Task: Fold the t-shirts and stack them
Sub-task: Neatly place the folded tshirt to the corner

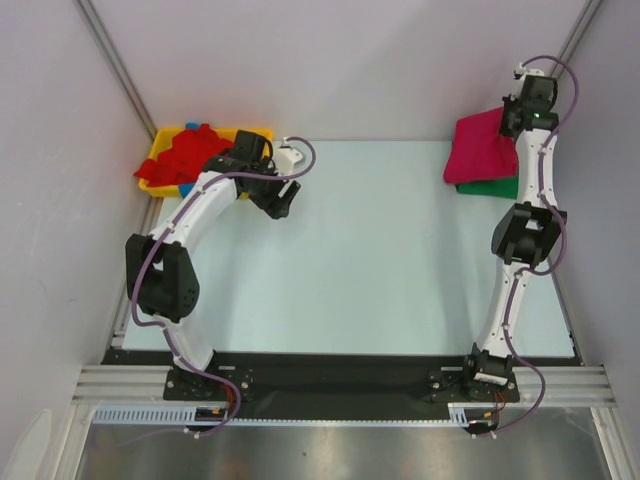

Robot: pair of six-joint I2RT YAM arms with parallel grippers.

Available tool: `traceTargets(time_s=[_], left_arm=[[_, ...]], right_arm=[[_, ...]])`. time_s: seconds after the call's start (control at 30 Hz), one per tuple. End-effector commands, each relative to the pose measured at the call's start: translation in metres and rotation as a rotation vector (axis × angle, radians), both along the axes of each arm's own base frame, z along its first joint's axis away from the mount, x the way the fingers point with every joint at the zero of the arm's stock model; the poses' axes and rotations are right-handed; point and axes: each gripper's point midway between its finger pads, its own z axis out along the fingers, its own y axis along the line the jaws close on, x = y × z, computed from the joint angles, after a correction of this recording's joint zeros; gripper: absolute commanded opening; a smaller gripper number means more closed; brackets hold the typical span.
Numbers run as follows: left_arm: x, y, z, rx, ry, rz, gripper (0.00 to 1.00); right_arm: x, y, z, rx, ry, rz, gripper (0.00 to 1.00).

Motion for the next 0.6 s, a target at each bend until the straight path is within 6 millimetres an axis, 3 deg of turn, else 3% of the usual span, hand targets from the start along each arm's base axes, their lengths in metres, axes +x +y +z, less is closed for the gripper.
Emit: traceTargets(time_s=[0.0,0.17,0.3,0.47,0.53,0.57], left_arm=[[0.0,0.004,0.001,0.018,-0.009,-0.003,0.77],[-0.002,0.009,0.003,0.041,-0.006,0.006,0.77],[-0.002,0.015,-0.002,0.076,0.003,0.012,0.77],[0.0,0.017,-0.006,0.093,0.016,0.018,0.77],[0.0,0.017,-0.008,0.095,0.02,0.016,0.77],[0.0,0.017,-0.01,0.095,0.024,0.015,0.77]], right_arm=[[0.014,-0.028,0.016,-0.056,-0.095,0.003,0.0],[0.027,-0.046,-0.008,-0.064,-0.108,0.04,0.0],[0.033,-0.054,-0.041,-0.053,-0.081,0.059,0.0],[0.037,-0.085,-0.056,-0.116,-0.09,-0.046,0.0],[0.038,-0.096,-0.053,-0.145,-0.111,-0.081,0.17],[0.037,-0.1,-0.051,-0.15,-0.118,-0.096,0.46]])
